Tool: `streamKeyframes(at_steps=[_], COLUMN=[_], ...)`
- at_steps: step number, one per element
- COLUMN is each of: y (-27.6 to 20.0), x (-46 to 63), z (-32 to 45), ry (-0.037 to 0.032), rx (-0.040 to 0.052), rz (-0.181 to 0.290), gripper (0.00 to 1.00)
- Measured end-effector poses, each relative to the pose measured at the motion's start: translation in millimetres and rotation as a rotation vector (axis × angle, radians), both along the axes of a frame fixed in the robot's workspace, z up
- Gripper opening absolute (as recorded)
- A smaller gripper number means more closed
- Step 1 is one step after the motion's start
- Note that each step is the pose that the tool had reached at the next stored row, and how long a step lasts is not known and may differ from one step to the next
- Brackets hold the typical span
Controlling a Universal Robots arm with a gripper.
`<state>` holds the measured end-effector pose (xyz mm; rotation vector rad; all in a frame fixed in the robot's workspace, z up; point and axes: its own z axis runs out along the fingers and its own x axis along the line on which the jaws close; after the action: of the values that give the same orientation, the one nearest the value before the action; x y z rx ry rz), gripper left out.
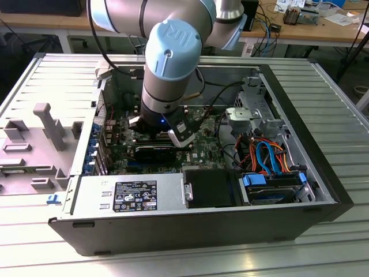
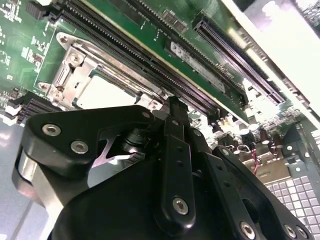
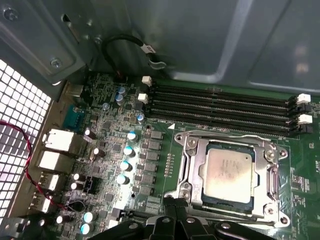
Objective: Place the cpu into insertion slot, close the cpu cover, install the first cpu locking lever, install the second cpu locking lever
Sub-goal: 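Install the second cpu locking lever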
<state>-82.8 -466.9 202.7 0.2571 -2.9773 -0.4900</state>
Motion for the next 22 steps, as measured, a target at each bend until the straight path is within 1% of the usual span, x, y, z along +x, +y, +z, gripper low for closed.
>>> streamKeyframes(at_steps=[1, 3, 12, 13, 14, 17, 21, 22], y=[0.0, 0.1, -0.5, -0.9, -1.7, -3.1, -3.8, -4.0], x=[0.0, 0.0, 0.0, 0.0, 0.0, 0.0, -0.1, -0.3], z=[-0.6, -2.1, -4.9, -5.2, -5.6, -6.4, -7.2, -7.2], ry=[0.0000, -0.0001, 0.0000, -0.0001, -0.0001, -0.0001, -0.0001, -0.0001], rx=[0.0065, 0.0155, 0.0347, 0.0382, 0.0447, 0.0553, 0.0661, 0.0676], rz=[0.000, 0.000, 0.000, 0.000, 0.000, 0.000, 0.000, 0.000], gripper=[0.11, 0.11, 0.11, 0.11, 0.11, 0.11, 0.11, 0.11])
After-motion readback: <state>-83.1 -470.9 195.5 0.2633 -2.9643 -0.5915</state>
